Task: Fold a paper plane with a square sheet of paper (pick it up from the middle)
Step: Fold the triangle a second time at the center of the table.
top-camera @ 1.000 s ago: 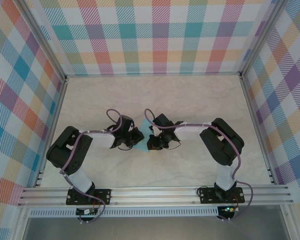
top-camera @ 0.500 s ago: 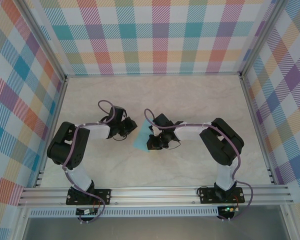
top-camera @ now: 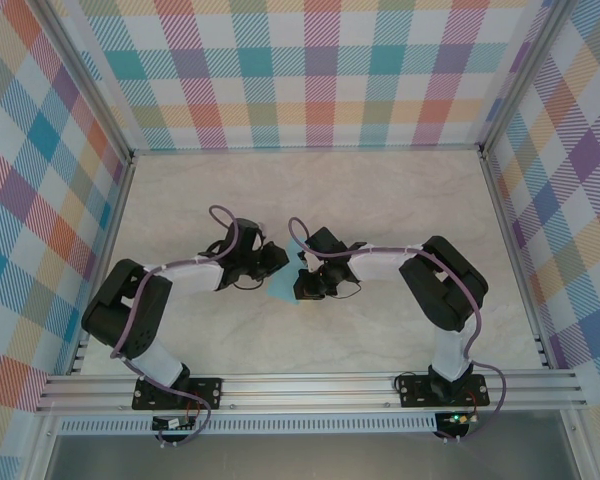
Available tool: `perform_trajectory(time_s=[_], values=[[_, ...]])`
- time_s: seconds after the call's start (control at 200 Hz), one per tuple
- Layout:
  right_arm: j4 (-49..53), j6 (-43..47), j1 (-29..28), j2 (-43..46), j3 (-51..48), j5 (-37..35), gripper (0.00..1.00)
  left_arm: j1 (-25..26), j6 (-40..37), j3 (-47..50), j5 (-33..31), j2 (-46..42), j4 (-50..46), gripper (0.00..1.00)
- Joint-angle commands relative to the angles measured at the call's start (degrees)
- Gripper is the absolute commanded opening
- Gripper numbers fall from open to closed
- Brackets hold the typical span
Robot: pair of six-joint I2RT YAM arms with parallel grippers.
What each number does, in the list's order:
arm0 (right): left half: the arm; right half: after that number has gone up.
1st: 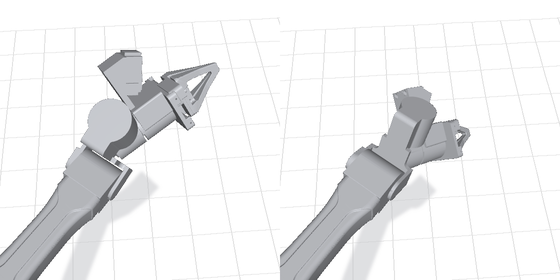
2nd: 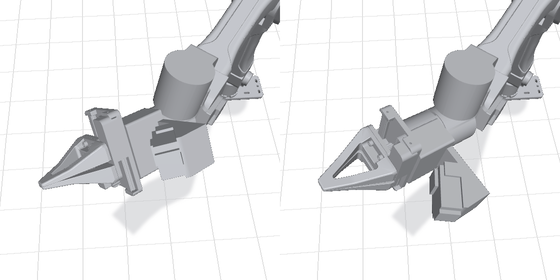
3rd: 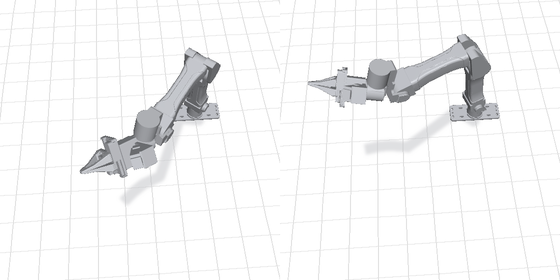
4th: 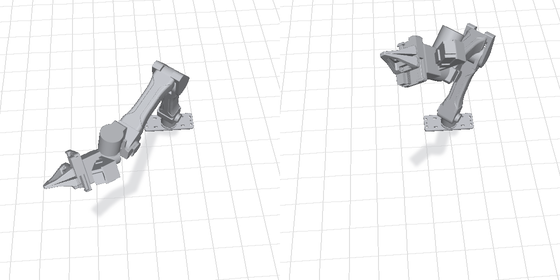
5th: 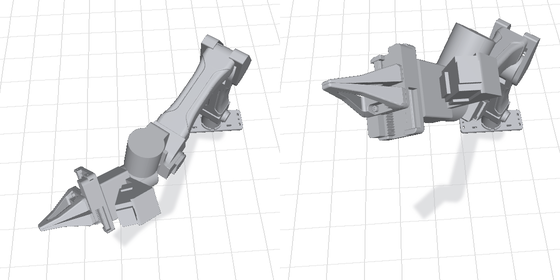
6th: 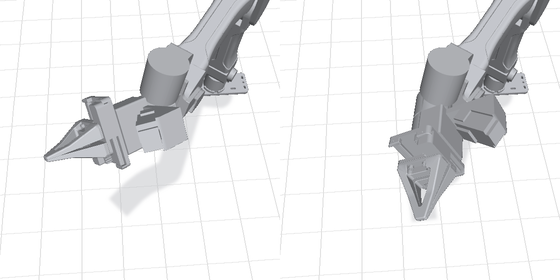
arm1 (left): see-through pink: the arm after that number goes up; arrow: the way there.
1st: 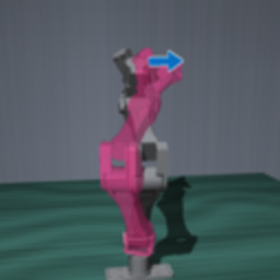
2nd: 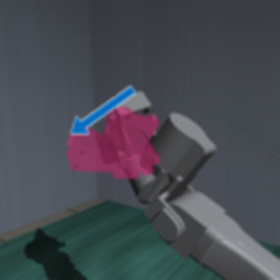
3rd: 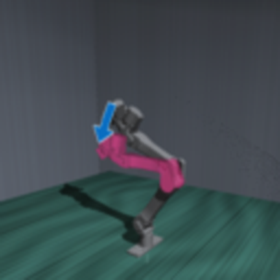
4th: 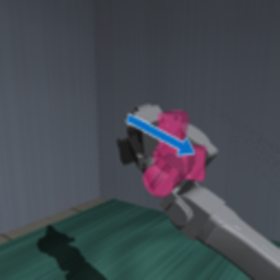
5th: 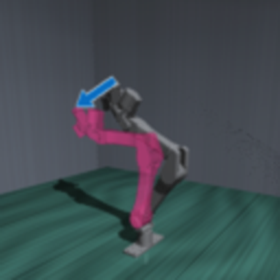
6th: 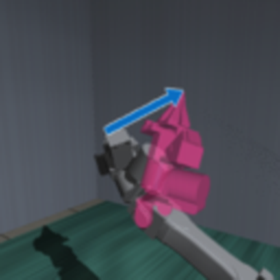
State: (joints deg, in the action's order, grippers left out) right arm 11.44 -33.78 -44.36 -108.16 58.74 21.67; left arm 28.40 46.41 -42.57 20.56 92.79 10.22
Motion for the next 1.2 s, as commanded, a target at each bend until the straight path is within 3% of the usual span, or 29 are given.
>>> perform_trajectory(time_s=[0.0, 0.375, 0.775, 1.2], values=[[8.1, 0.2, -0.3, -3.4, -3.0, -5.1, 0.08, 0.8, -0.4, -0.2, 0.2, 3.2, -0.5, 0.14], [11.3, 1.0, -0.2, -4.8, -2.9, -7.0, 0.08, 0.4, -1.2, -2.5, -5.2, 8.4, -2.6, 0.12], [11.9, 1.5, -0.3, -4.8, -3.3, -7.6, 0.08, -4.9, -3.6, -3.0, -9.2, 7.2, -4.7, 0.12], [11.2, 0.9, -0.3, -3.6, -2.3, -6.2, 0.08, -3.5, -3.1, -1.3, -1.4, 0.7, -2.5, 0.14]])
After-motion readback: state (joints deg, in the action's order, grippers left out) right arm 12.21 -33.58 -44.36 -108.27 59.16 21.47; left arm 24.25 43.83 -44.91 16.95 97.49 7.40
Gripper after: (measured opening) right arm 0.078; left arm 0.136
